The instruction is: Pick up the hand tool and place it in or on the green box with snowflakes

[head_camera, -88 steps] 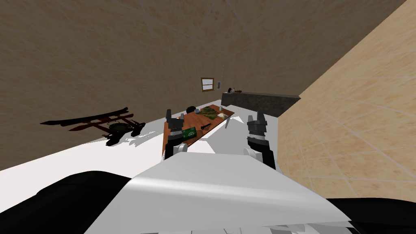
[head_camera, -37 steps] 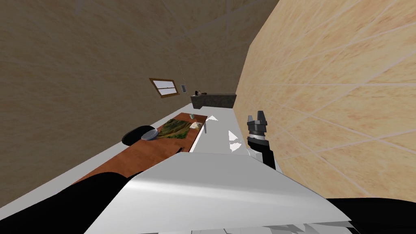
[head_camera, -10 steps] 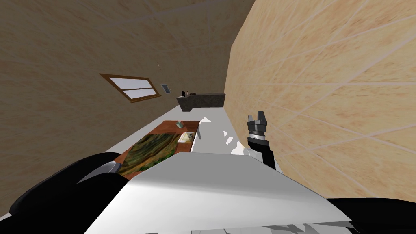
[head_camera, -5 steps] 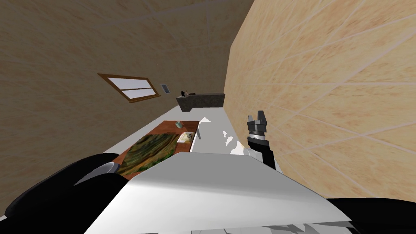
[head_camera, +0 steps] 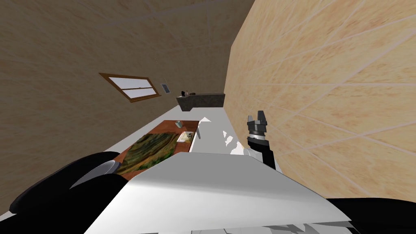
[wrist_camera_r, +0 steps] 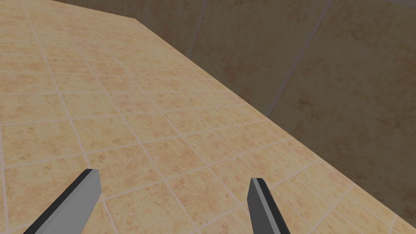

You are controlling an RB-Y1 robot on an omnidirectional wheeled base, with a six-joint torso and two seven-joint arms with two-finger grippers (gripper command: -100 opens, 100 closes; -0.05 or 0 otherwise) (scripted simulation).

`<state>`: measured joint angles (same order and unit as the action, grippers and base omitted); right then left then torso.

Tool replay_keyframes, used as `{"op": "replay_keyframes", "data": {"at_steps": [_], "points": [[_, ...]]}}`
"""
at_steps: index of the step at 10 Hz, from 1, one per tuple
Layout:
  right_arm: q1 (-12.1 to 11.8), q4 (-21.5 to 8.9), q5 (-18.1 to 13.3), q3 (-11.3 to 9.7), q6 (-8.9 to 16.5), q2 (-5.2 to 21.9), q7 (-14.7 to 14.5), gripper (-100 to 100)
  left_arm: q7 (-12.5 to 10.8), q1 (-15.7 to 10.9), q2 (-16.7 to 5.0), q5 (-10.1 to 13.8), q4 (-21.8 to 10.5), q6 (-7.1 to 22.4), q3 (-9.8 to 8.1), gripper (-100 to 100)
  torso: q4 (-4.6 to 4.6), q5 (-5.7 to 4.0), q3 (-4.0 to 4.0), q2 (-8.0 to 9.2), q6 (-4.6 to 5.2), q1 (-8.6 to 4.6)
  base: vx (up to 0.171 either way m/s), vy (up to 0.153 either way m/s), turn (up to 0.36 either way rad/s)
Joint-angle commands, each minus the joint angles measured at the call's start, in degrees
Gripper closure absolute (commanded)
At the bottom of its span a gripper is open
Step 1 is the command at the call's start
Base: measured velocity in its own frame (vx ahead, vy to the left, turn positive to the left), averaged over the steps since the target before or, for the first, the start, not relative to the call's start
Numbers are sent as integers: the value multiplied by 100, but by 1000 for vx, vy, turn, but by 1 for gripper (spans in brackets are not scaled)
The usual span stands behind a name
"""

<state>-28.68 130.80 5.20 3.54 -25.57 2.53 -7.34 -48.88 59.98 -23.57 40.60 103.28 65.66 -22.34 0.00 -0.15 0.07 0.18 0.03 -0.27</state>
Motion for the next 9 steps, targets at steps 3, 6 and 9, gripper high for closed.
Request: {"op": "replay_keyframes", "data": {"at_steps": [3, 6, 9], "points": [[0, 0, 0, 0, 0, 0, 0, 0, -191, 195, -327, 17, 430, 242, -16, 100, 0, -2, 2, 4, 1, -6, -40, -25, 23], [0, 0, 0, 0, 0, 0, 0, 0, -333, 369, -655, 87, 791, 498, -82, 100, -1, -5, 0, 1, 2, -11, -35, -33, 47], [1, 0, 0, 0, 0, 0, 0, 0, -397, 539, -880, 326, 1034, 755, -293, 100, 0, -6, 10, 23, -6, -21, -106, -48, 55]]}}
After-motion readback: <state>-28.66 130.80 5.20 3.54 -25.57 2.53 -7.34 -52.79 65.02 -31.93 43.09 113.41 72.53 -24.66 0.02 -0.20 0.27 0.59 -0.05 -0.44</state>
